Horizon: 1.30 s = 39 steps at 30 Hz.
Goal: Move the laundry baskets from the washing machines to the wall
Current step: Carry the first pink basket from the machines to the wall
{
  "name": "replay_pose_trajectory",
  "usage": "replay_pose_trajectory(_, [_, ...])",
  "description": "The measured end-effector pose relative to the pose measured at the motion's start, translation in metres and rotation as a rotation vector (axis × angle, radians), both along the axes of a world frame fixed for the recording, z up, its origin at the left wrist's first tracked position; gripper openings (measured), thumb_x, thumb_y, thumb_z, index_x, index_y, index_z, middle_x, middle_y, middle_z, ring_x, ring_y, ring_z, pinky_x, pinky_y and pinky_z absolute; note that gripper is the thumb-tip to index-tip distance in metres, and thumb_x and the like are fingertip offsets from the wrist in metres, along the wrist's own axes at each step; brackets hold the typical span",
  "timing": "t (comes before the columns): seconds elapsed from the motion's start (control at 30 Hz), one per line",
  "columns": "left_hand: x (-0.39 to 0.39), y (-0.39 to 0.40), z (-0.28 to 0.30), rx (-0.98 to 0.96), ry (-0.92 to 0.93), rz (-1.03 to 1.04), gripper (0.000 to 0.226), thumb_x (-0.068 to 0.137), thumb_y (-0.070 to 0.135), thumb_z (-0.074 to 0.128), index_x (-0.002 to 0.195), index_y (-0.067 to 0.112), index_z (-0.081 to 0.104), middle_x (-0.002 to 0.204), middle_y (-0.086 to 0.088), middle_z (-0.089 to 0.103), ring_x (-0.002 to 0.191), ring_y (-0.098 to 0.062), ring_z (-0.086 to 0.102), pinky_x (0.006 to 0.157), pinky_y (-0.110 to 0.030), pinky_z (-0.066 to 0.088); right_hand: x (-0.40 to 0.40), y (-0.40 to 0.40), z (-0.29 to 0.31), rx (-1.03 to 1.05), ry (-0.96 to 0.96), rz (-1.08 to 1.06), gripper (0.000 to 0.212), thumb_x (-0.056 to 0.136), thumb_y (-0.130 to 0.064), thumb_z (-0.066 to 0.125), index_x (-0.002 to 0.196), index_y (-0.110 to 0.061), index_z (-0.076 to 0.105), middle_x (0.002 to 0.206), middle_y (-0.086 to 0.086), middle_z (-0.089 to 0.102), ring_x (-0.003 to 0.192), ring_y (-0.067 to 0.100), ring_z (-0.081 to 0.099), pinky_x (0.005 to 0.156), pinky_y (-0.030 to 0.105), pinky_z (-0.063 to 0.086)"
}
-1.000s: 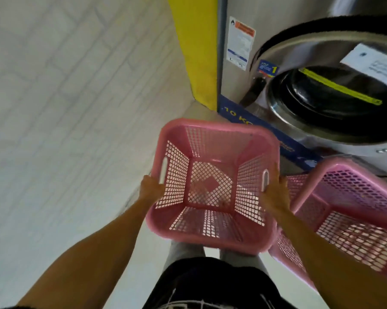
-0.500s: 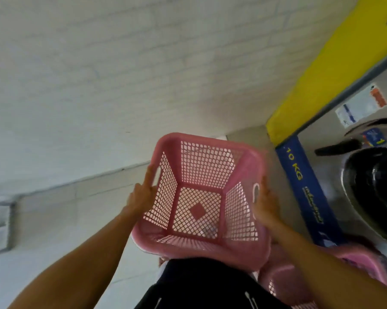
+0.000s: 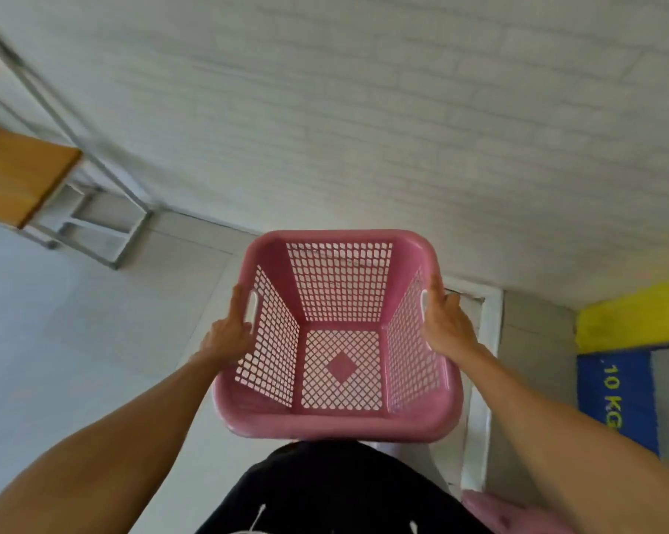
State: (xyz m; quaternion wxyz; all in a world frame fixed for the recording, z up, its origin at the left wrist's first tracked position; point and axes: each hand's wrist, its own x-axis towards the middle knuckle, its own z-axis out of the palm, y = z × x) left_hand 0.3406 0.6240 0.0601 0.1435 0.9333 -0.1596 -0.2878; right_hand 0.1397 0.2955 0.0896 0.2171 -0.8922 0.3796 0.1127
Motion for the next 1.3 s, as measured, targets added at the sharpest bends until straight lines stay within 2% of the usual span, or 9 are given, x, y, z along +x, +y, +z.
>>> replay_pose_trajectory(0.13, [0.028, 0.082, 0.016, -0.059, -0.017, 0.145, 0.084, 0.096, 0.029, 0.041, 0.137, 0.058, -0.027, 0.115, -0.026, 0.065, 0.077, -0.034, 0.069, 0.073, -0.048, 0.060, 0.075, 0.059, 0.009, -0.027, -0.074, 0.101, 0.065, 0.105, -0.034, 0.038, 0.147, -0.046, -0.010, 0.102, 0.016, 0.044, 0.059, 0.025, 0.062, 0.044, 0.038, 0.058])
replay_pose_trajectory(0.27, [0.061, 0.153, 0.025, -0.102, -0.082, 0.270, 0.084, 0.090, 0.032, 0.041, 0.135, 0.064, -0.023, 0.126, -0.022, 0.062, 0.072, -0.028, 0.064, 0.060, -0.033, 0.054, 0.147, 0.111, 0.014, -0.047, -0.081, 0.221, 0.068, 0.106, -0.033, 0.037, 0.154, -0.041, -0.010, 0.107, 0.018, 0.043, 0.060, 0.023, 0.059, 0.039, 0.029, 0.048])
replay_pose_trajectory(0.4, [0.095, 0.204, 0.026, -0.149, -0.139, 0.354, 0.093, 0.085, 0.028, 0.044, 0.125, 0.073, -0.027, 0.122, -0.023, 0.064, 0.065, -0.026, 0.059, 0.055, -0.027, 0.046, 0.209, 0.153, 0.022, -0.045, -0.092, 0.328, 0.074, 0.105, -0.027, 0.044, 0.157, -0.033, -0.009, 0.113, 0.020, 0.043, 0.066, 0.023, 0.062, 0.052, 0.036, 0.060])
replay_pose_trajectory(0.67, [0.164, 0.268, 0.019, -0.157, -0.125, 0.521, 0.110, 0.073, 0.034, 0.065, 0.125, 0.075, -0.022, 0.137, -0.015, 0.056, 0.100, -0.039, 0.065, 0.076, -0.037, 0.052, 0.338, 0.212, 0.005, 0.000, -0.142, 0.446, 0.076, 0.105, -0.025, 0.043, 0.157, -0.040, -0.009, 0.117, 0.020, 0.044, 0.067, 0.020, 0.057, 0.048, 0.030, 0.051])
replay_pose_trajectory(0.77, [0.200, 0.289, 0.017, -0.122, -0.086, 0.562, 0.105, 0.069, 0.039, 0.061, 0.135, 0.066, -0.015, 0.135, -0.016, 0.057, 0.091, -0.034, 0.064, 0.074, -0.033, 0.051, 0.386, 0.234, -0.004, 0.035, -0.133, 0.449, 0.077, 0.105, -0.027, 0.043, 0.156, -0.045, -0.012, 0.112, 0.018, 0.044, 0.067, 0.020, 0.057, 0.048, 0.031, 0.052])
replay_pose_trajectory(0.9, [0.250, 0.312, 0.015, -0.076, -0.090, 0.590, 0.104, 0.080, 0.023, 0.063, 0.138, 0.063, -0.013, 0.133, -0.018, 0.057, 0.088, -0.033, 0.065, 0.074, -0.040, 0.059, 0.434, 0.255, -0.009, 0.074, -0.116, 0.428, 0.075, 0.105, -0.031, 0.041, 0.153, -0.049, -0.014, 0.113, 0.017, 0.044, 0.065, 0.020, 0.057, 0.043, 0.028, 0.046])
replay_pose_trajectory(1.0, [0.288, 0.317, 0.018, -0.081, -0.113, 0.584, 0.103, 0.081, 0.026, 0.062, 0.138, 0.064, -0.014, 0.135, -0.018, 0.056, 0.083, -0.027, 0.061, 0.069, -0.035, 0.056, 0.461, 0.263, -0.009, 0.123, -0.118, 0.406, 0.077, 0.103, -0.032, 0.044, 0.151, -0.052, -0.014, 0.108, 0.013, 0.041, 0.067, 0.021, 0.060, 0.046, 0.033, 0.055])
replay_pose_trajectory(1.17, [0.366, 0.324, 0.016, -0.076, -0.110, 0.540, 0.099, 0.082, 0.030, 0.064, 0.146, 0.053, -0.008, 0.144, -0.014, 0.049, 0.106, -0.037, 0.061, 0.083, -0.042, 0.052, 0.506, 0.274, -0.019, 0.160, -0.110, 0.292, 0.073, 0.104, -0.039, 0.040, 0.150, -0.053, -0.014, 0.109, 0.010, 0.039, 0.064, 0.016, 0.057, 0.039, 0.025, 0.047])
replay_pose_trajectory(1.3, [0.429, 0.326, 0.000, -0.085, -0.196, 0.480, 0.092, 0.087, 0.021, 0.059, 0.150, 0.048, -0.002, 0.139, -0.017, 0.054, 0.083, -0.028, 0.060, 0.071, -0.037, 0.052, 0.536, 0.291, -0.032, 0.158, -0.093, 0.183, 0.075, 0.104, -0.038, 0.045, 0.150, -0.050, -0.012, 0.112, 0.013, 0.044, 0.061, 0.012, 0.057, 0.035, 0.019, 0.040])
